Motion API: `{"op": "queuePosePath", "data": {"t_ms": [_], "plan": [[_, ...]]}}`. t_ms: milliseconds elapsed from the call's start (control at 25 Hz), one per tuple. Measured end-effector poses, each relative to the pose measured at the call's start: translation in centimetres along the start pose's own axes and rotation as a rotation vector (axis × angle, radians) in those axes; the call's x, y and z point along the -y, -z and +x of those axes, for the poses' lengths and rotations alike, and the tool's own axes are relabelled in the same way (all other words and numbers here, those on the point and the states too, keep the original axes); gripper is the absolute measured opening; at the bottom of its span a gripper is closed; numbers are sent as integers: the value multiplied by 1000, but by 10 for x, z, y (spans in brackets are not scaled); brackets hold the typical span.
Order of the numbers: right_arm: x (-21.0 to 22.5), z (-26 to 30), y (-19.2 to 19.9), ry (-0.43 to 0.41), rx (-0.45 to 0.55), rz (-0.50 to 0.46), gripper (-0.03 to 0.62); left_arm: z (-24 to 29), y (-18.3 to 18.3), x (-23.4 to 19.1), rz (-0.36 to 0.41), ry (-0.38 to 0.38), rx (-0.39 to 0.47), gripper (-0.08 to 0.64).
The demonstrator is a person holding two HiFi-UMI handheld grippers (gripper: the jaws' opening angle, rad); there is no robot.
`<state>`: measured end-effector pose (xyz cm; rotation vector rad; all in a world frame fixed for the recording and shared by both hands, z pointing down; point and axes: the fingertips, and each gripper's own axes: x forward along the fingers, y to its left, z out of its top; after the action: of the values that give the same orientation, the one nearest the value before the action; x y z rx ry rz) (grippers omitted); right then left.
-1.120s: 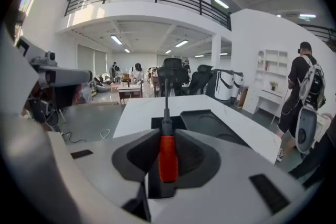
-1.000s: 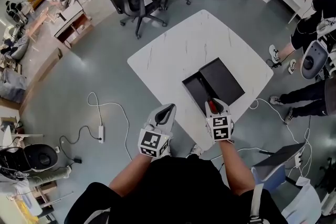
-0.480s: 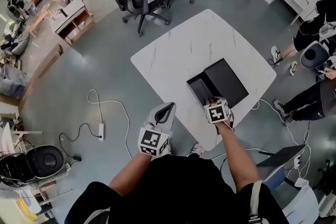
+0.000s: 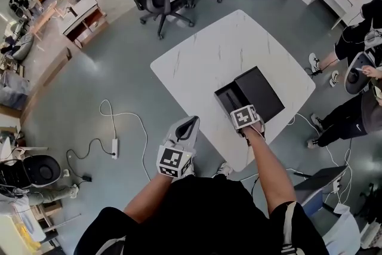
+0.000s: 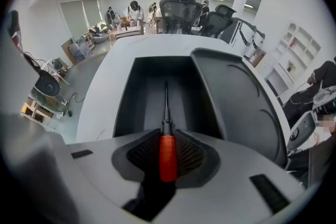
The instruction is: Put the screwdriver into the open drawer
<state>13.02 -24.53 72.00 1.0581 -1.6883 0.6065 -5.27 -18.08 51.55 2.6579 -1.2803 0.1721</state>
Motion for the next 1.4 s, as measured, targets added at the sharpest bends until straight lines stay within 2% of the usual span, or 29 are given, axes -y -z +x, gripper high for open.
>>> {"op": "queuePosePath", "data": {"t_ms": [400,600,800,960,1200,1400], "plan": [[-1,7,2,-12,-38,-11,92,-4,-1,-6,-4,-13,4,9],[-3,-9,-9,-10,35,-5,107,-4,0,-3,3,-8,4,9],[-1,-62,-40,27,193,-20,112,-3,0,1,7,0,4,9],[-2,-118,-57,42,362,31,101,-1,-5,7,8,14,10,9],[5,-196,-63,118,629,119,46,4,-16,15,13,42,28,9],[0,-238,-59,163,826,166,18,6,-22,23,16,65,44,9]]}}
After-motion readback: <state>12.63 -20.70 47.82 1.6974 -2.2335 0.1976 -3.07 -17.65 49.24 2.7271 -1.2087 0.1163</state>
